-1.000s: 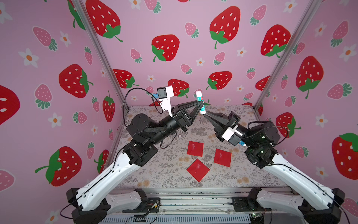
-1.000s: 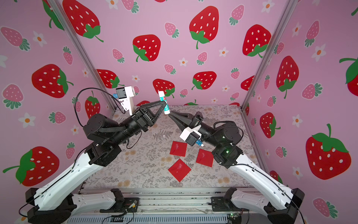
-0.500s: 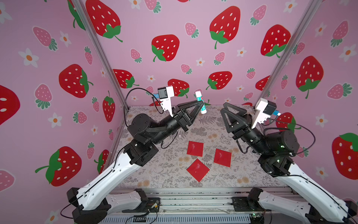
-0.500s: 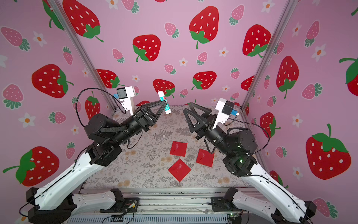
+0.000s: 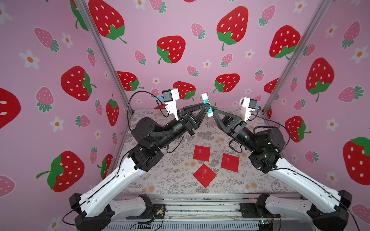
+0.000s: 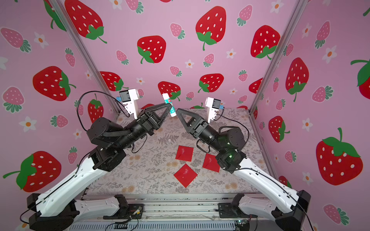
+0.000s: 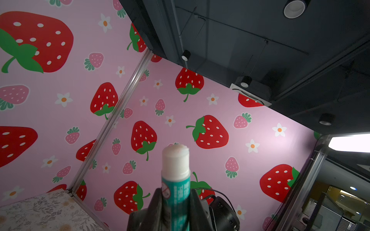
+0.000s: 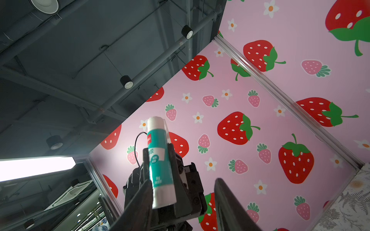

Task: Seal the envelope with a glue stick
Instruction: Screw the glue stick.

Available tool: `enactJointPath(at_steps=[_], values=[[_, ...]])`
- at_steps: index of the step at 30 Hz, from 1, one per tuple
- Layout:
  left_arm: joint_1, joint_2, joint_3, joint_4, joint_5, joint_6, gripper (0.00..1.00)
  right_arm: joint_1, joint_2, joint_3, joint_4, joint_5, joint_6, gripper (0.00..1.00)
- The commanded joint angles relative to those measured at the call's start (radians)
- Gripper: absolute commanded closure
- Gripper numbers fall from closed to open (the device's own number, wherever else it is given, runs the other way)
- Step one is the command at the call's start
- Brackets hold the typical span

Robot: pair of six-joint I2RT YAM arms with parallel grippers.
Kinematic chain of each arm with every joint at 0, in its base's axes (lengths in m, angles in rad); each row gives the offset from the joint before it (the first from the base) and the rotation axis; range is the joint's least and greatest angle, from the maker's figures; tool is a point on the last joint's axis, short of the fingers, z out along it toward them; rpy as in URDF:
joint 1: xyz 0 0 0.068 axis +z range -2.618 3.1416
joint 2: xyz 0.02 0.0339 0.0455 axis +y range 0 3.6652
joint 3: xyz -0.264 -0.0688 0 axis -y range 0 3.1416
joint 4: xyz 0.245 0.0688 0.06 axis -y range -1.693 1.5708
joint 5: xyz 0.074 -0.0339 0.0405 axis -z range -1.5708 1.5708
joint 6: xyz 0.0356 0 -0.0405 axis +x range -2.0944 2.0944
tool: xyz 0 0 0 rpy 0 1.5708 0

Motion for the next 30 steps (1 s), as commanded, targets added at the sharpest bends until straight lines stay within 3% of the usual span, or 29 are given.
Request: enactJointPath(at_steps=[1,8,19,21,23,30], values=[[-0.001,-0.002,0.005,0.041,-0.009,0.025,1.00,0.013,0.014,0.001,0.140,-0.051,0.076,0.51],[0.001,0.007,0.008,0.039,-0.016,0.025,1.00,0.030,0.054,0.010,0.190,-0.081,0.070,0.54],[0.003,0.007,0.018,0.028,0.006,0.021,0.99,0.033,0.044,0.019,0.142,-0.067,0.007,0.80],[0.003,0.007,0.024,0.019,0.026,0.018,0.81,0.033,0.022,0.024,0.090,-0.072,-0.032,0.83],[0.004,0.004,0.032,0.003,0.045,0.024,0.74,0.033,-0.012,0.033,0.012,-0.078,-0.091,0.87],[0.005,-0.005,0.066,-0.045,0.134,0.058,0.77,0.033,-0.104,0.066,-0.204,-0.128,-0.264,0.93]])
